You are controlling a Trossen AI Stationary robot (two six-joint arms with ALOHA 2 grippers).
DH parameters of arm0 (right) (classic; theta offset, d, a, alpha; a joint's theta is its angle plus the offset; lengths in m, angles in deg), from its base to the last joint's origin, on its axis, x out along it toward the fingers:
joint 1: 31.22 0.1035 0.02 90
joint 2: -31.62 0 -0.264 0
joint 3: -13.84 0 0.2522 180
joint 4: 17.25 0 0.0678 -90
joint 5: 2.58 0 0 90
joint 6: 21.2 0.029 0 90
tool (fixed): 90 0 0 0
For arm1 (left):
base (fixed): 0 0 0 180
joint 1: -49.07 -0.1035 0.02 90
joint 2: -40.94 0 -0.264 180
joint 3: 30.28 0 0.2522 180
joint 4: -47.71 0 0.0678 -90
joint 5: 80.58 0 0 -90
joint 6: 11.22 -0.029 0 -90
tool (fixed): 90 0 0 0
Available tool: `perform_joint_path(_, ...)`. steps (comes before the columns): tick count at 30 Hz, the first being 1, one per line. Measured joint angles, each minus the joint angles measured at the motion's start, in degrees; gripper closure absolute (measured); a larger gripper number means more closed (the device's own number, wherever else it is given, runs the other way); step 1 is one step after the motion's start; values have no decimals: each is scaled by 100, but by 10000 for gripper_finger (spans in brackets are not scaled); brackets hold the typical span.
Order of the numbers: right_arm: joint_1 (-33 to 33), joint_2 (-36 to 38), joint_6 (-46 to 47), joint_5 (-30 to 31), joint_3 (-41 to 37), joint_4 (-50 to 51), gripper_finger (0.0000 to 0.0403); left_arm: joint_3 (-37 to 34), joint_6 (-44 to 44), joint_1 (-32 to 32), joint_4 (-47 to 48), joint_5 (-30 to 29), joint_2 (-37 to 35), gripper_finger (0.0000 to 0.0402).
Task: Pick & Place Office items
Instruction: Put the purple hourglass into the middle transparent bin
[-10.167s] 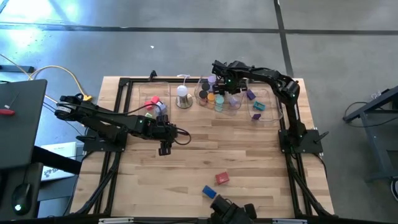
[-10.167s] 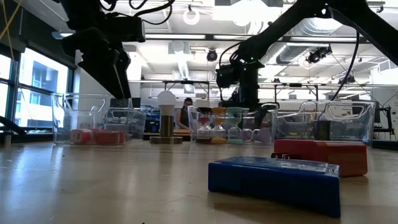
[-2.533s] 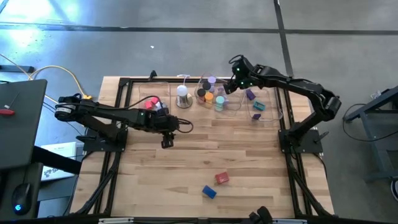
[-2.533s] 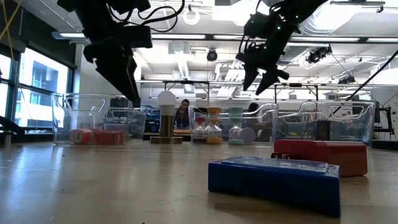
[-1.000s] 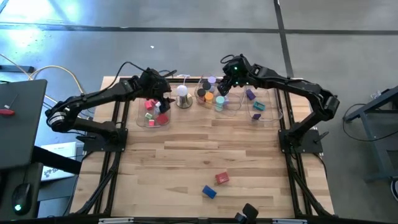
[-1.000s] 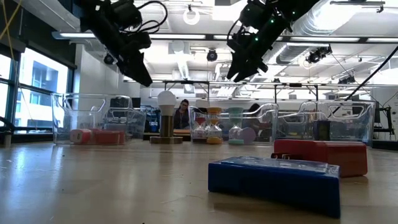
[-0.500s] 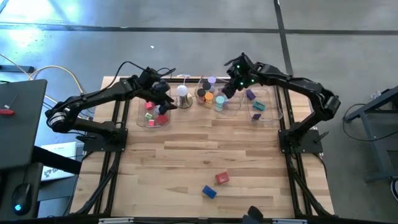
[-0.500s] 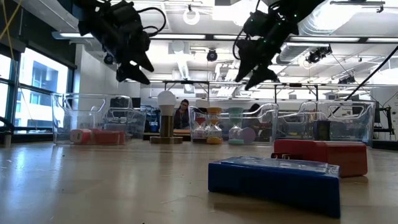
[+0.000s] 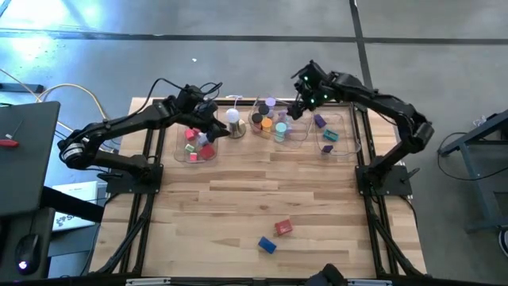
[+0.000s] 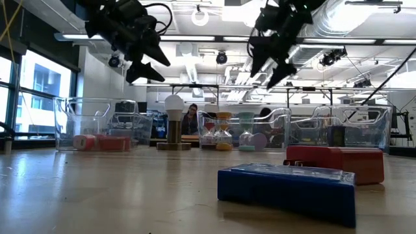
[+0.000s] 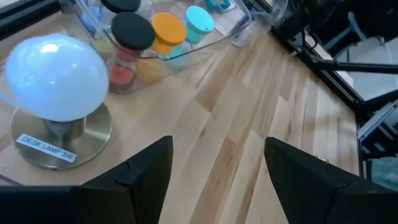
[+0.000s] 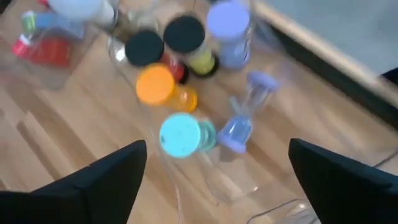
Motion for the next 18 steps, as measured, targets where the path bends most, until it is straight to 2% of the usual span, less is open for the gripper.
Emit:
perform_joint_path(3, 85, -359, 109, 324, 906, 650, 31, 0, -144, 34, 4, -2, 0, 155)
perform_joint_path(9, 67, -1602, 347, 512, 2612, 2511, 33, 0, -428, -101, 11, -44, 0, 155)
perform_joint_path(13, 43, -2255, 542, 882, 2872, 3242, 33, 0, -519, -226, 20, -41, 0, 155)
perform_joint_path(18, 82, -2573, 631, 592, 2865, 3225, 33, 0, -765, -344, 57, 102, 0, 155)
